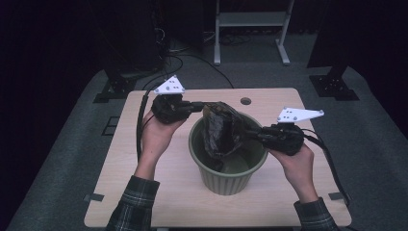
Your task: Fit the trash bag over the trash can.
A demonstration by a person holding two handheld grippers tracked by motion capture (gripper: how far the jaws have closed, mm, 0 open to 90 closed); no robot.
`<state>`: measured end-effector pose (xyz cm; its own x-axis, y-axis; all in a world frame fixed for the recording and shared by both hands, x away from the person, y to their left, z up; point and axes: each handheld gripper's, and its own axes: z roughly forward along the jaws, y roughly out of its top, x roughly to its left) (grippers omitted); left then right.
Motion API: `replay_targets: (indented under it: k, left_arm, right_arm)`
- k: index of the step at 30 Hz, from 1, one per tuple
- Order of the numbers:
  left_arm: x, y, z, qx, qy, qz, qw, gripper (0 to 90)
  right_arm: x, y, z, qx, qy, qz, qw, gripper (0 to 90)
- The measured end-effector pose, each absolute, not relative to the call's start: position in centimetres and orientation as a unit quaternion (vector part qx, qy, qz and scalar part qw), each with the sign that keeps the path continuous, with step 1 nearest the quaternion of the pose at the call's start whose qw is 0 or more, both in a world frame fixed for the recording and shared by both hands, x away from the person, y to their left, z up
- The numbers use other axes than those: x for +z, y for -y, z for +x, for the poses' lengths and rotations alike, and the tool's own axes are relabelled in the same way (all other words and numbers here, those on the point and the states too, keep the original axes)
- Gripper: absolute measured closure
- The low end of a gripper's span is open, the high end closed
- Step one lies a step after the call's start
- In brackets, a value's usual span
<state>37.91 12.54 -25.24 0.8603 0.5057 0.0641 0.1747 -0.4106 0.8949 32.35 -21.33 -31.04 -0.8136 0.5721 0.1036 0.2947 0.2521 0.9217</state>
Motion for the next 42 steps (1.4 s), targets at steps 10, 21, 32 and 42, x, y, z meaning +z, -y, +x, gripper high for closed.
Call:
replay_targets:
  k: [10,21,32,42]
  left_arm:
    - [-27.1,-14.1,36.9,0.114,-0.207,0.797,0.556,52.6]
    - [-28.8,-14.2,32.8,0.042,-0.181,0.788,0.587,31.3]
    - [-29.0,-10.1,32.1,0.004,-0.162,0.795,0.585,32.3]
    - [-28.2,-9.9,33.3,-0.004,-0.149,0.766,0.625,87.5]
  right_arm:
    - [-29.3,23.4,32.4,0.567,-0.755,0.282,0.172,90.0]
    - [-28.8,23.8,32.2,0.57,-0.748,0.285,0.185,90.0]
    - [-28.6,23.3,32.0,0.58,-0.744,0.274,0.184,90.0]
    - [-28.6,23.1,31.2,0.58,-0.75,0.253,0.192,90.0]
